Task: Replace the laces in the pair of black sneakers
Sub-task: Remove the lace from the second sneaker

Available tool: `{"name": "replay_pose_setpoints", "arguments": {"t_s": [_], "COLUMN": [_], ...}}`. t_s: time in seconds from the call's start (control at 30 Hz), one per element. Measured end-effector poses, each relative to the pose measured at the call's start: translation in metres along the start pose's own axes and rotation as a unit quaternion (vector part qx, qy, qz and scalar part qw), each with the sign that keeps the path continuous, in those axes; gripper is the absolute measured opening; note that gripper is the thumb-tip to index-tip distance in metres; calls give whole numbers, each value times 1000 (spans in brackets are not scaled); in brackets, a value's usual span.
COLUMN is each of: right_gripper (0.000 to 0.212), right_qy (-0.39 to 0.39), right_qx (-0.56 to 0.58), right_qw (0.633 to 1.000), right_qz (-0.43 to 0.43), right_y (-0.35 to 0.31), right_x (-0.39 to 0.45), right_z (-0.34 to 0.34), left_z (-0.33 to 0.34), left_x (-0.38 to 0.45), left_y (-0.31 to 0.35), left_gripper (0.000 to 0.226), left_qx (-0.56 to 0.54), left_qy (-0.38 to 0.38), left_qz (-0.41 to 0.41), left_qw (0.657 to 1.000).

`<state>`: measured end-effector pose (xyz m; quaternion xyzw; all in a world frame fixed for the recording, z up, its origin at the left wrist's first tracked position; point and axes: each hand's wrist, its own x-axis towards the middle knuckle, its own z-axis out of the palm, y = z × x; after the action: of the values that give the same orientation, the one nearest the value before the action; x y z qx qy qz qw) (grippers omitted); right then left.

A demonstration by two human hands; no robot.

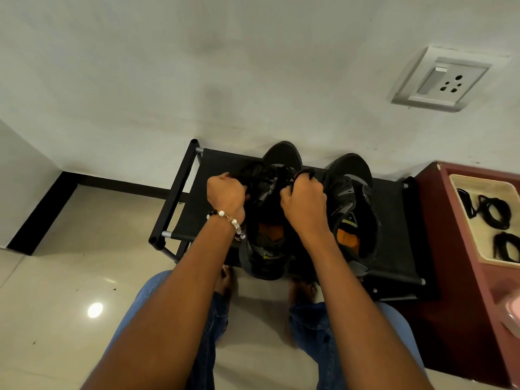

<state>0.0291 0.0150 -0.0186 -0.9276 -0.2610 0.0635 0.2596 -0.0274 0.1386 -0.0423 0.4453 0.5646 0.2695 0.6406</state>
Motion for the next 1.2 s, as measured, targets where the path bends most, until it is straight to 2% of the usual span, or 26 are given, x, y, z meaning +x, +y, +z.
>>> {"name": "replay_pose_setpoints", "arguments": {"t_s": [0.07, 0.17, 0.27, 0.33, 0.37, 0.4, 0.5, 0.6, 0.67, 0.7, 0.73, 0.8, 0.83, 0.87, 0.9, 0.97, 1.03, 1.1, 1.2], "right_gripper": [23, 28, 41, 45, 44, 43, 32, 27, 26, 26, 26, 28, 30, 32, 33, 31, 26, 23, 19], "right_qy": [1, -11, 1, 27, 31, 26, -5, 1, 10, 12, 13, 14, 15, 15, 17, 26, 35, 34, 26], "right_qx": [3, 20, 23, 25, 19, -3, -85, -104, -119, -128, -136, -146, -147, -149, -146, -127, -99, -65, 27], "right_qw": [1000, 999, 1000, 999, 998, 998, 994, 992, 990, 988, 987, 985, 985, 984, 984, 988, 991, 995, 999], "right_qz": [12, 26, 11, -29, -46, -57, -69, -68, -75, -80, -84, -88, -92, -97, -100, -90, -78, -68, -23], "right_y": [0, 1, -2, -4, -5, -5, -5, -4, -5, -5, -7, -7, -7, -8, -8, -7, -6, -6, -3], "right_x": [-1, 0, 0, 0, 0, 0, 1, 2, 3, 3, 3, 3, 2, 2, 2, 4, 4, 5, 7], "right_z": [-1, -3, -4, -6, -6, -6, -4, -3, -2, -2, -1, -1, -1, -1, -1, -1, -1, -4, -10], "left_z": [-4, -11, -12, -14, -15, -15, -18, -19, -22, -22, -25, -29, -30, -32, -33, -33, -32, -27, -20], "left_x": [0, -1, -9, -12, -12, -10, -8, -9, -13, -16, -17, -26, -33, -38, -38, -35, -32, -33, -38], "left_y": [7, 12, 14, 12, 10, 7, 4, 6, 9, 11, 15, 23, 26, 27, 25, 21, 13, 3, -11], "left_gripper": [23, 35, 23, 33, 36, 33, 9, 14, 21, 24, 26, 30, 34, 42, 54, 78, 85, 71, 47], "left_qx": [20, 134, 202, 282, 320, 353, 395, 443, 478, 479, 462, 414, 414, 433, 458, 494, 496, 501, 532], "left_qy": [32, 53, -32, -120, -140, -135, -59, 24, 50, 31, -22, -198, -278, -327, -345, -342, -325, -281, -201], "left_qz": [-12, 83, 177, 190, 191, 195, 230, 228, 234, 257, 286, 298, 279, 269, 267, 259, 255, 280, 317], "left_qw": [999, 986, 963, 933, 917, 905, 887, 867, 845, 839, 839, 837, 821, 796, 774, 756, 763, 769, 759]}}
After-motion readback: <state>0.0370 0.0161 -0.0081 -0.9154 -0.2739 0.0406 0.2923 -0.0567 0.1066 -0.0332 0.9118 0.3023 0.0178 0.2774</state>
